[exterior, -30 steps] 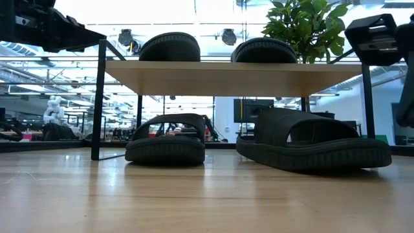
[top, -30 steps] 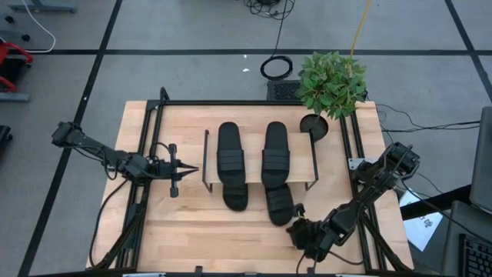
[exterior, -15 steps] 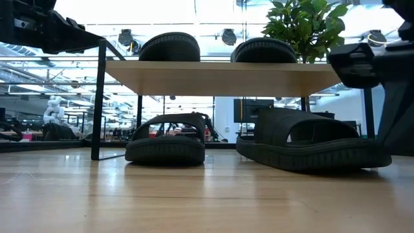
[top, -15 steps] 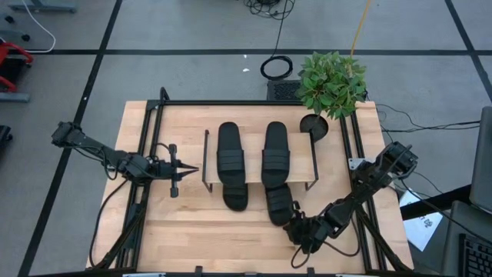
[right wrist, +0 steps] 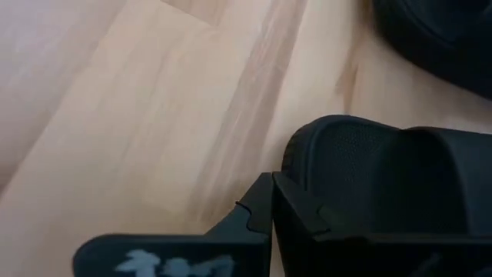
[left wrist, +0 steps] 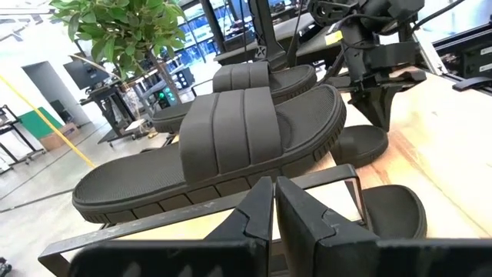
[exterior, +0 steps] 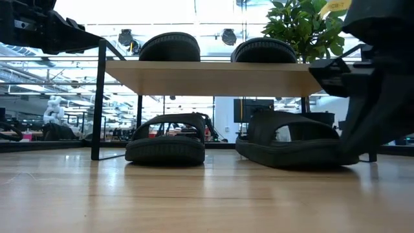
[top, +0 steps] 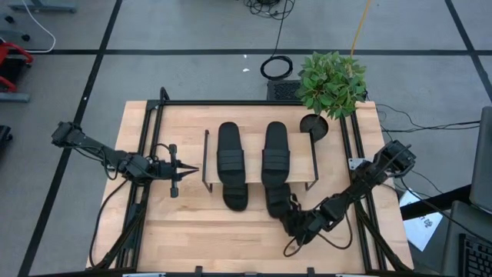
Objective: Pick and place slides into the shelf
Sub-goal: Put the black slipper under the shelf, then adjust the shelf
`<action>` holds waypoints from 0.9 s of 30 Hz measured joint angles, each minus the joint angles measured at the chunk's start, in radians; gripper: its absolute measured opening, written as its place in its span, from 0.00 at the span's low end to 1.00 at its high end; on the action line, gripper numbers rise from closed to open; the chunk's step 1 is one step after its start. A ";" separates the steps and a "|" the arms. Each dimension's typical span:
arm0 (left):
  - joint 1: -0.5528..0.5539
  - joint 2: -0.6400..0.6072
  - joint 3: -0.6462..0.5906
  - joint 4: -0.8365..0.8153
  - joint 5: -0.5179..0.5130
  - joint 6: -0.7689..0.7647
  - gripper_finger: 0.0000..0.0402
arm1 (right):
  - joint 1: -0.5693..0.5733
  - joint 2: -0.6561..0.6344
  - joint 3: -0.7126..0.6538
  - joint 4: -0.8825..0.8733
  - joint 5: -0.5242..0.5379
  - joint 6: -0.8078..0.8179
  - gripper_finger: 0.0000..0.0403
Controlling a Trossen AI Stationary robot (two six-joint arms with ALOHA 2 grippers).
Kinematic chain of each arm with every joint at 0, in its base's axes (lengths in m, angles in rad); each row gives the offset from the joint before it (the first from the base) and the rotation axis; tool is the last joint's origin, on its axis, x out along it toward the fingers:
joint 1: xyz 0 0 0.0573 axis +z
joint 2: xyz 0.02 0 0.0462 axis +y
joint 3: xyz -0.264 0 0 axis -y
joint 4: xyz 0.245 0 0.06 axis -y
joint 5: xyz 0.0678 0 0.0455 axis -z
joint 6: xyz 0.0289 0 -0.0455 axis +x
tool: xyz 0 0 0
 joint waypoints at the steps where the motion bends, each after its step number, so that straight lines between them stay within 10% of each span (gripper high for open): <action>1: 0.000 0.000 0.000 0.000 0.000 0.000 0.06 | -0.005 0.000 0.000 0.000 0.000 -0.006 0.00; 27: 0.000 0.000 0.000 -0.001 0.000 0.009 0.06 | 0.003 -0.174 0.000 0.050 -0.083 -0.196 0.00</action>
